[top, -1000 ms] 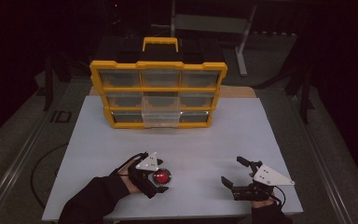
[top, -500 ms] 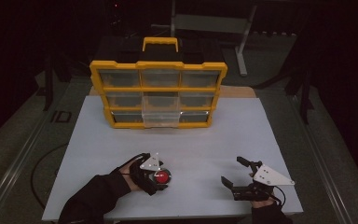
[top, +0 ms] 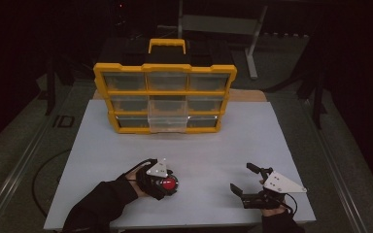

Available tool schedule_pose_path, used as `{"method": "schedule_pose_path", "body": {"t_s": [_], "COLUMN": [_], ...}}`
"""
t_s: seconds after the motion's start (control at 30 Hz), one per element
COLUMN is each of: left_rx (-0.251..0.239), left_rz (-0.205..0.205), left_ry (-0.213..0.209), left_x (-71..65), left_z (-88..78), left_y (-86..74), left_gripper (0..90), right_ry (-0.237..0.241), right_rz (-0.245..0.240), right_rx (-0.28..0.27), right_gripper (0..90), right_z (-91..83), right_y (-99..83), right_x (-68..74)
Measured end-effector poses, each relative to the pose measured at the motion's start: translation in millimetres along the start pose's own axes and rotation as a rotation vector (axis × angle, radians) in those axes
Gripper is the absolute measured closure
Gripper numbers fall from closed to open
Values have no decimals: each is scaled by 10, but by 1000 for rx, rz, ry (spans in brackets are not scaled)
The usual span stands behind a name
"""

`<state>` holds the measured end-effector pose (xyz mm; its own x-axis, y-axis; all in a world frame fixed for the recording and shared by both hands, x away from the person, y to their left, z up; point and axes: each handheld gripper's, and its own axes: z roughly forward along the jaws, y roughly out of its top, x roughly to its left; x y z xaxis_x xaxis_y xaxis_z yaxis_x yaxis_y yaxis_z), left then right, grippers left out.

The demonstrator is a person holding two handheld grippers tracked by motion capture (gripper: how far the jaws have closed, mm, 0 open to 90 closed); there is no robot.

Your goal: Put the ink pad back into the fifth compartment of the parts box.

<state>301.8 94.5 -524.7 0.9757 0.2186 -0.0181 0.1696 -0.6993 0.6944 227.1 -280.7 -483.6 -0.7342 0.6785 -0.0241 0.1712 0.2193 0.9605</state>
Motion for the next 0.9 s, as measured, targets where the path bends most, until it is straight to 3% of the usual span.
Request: {"method": "schedule_pose_path", "body": {"t_s": [0.4, 0.67, 0.9], "left_rx": [30, 20, 19], "left_rz": [-32, -36, -15], "left_ry": [-12, -10, 12], "left_x": [7, -1, -47], "left_z": [-52, -250, -407], "left_y": [69, 153, 267], "left_gripper": [311, 311, 311], "right_ry": [-2, -4, -1], "right_rz": [2, 4, 6], "right_rx": [-3, -1, 1], "right_gripper": [89, 89, 89], "right_z": [-2, 1, 8], "right_y": [-1, -1, -3], "right_x": [-5, -3, -1]}}
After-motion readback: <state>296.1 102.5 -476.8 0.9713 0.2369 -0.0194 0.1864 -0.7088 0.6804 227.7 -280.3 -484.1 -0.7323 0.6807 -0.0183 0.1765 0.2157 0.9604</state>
